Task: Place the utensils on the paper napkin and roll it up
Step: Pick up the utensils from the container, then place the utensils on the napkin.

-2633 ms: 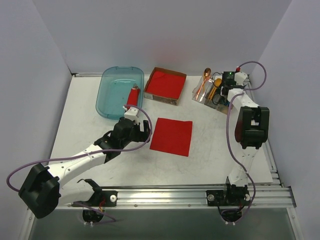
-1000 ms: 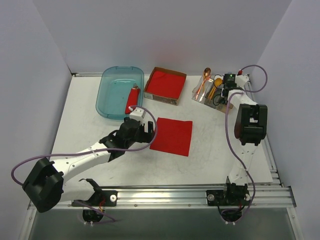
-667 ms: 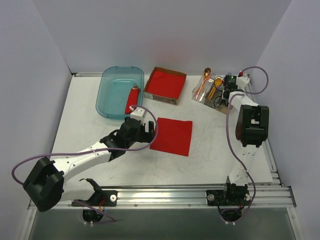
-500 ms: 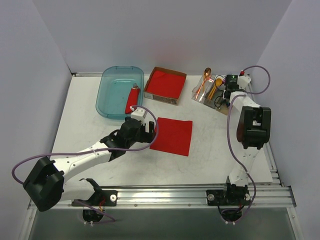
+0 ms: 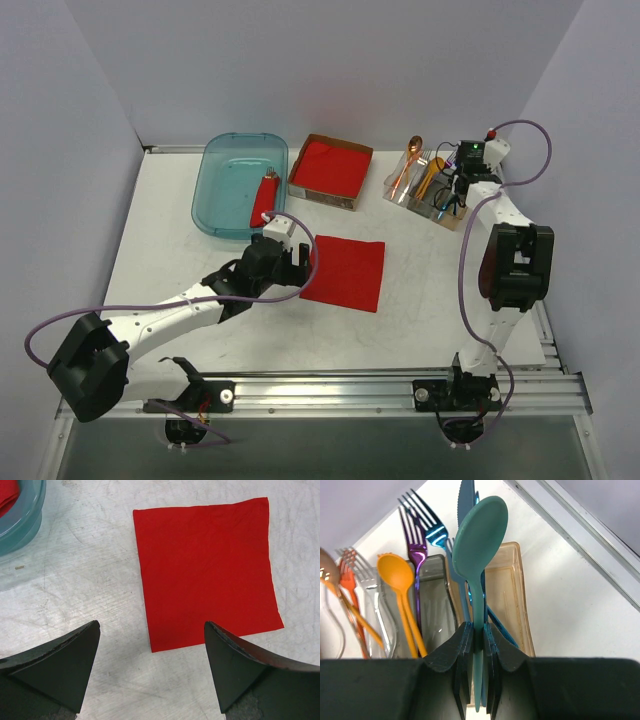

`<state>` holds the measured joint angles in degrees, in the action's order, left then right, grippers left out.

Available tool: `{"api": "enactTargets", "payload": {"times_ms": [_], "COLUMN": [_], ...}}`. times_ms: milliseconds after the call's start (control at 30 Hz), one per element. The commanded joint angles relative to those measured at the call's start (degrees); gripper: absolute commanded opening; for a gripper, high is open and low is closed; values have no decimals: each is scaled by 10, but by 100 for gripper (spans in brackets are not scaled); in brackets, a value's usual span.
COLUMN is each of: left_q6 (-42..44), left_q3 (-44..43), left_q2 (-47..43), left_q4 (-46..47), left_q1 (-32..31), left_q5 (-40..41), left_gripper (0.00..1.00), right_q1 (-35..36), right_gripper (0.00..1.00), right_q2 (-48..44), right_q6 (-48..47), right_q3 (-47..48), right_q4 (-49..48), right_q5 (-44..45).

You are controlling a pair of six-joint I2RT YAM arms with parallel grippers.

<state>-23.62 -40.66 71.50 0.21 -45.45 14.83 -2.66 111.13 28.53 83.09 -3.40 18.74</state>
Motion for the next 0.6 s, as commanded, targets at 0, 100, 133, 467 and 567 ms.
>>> {"api": "enactTargets", "payload": {"times_ms": [0, 100, 133, 467, 567], "left_q6": [7, 7, 7, 5, 1], "left_q3": [-30, -32, -34, -35, -36], "left_q2": [3, 7, 7, 14, 12], "left_q4": [6, 4, 3, 1, 1], "left_q1": [-3, -4, -3, -5, -3], "left_q5": [9, 7, 7, 2, -3], "left_gripper": [94, 94, 94, 94, 94], "right_q1": [0, 2, 4, 126, 191], "right_gripper": [0, 0, 0, 0, 0], "right_q2": [-76, -103, -109, -185, -199], "right_q6": [-26, -39, -48, -166, -199], "right_q3": [-8, -20, -25, -94, -117], "right_q4": [-6, 0, 1, 52, 78], "right_q5": [-20, -77, -90, -244, -253]}}
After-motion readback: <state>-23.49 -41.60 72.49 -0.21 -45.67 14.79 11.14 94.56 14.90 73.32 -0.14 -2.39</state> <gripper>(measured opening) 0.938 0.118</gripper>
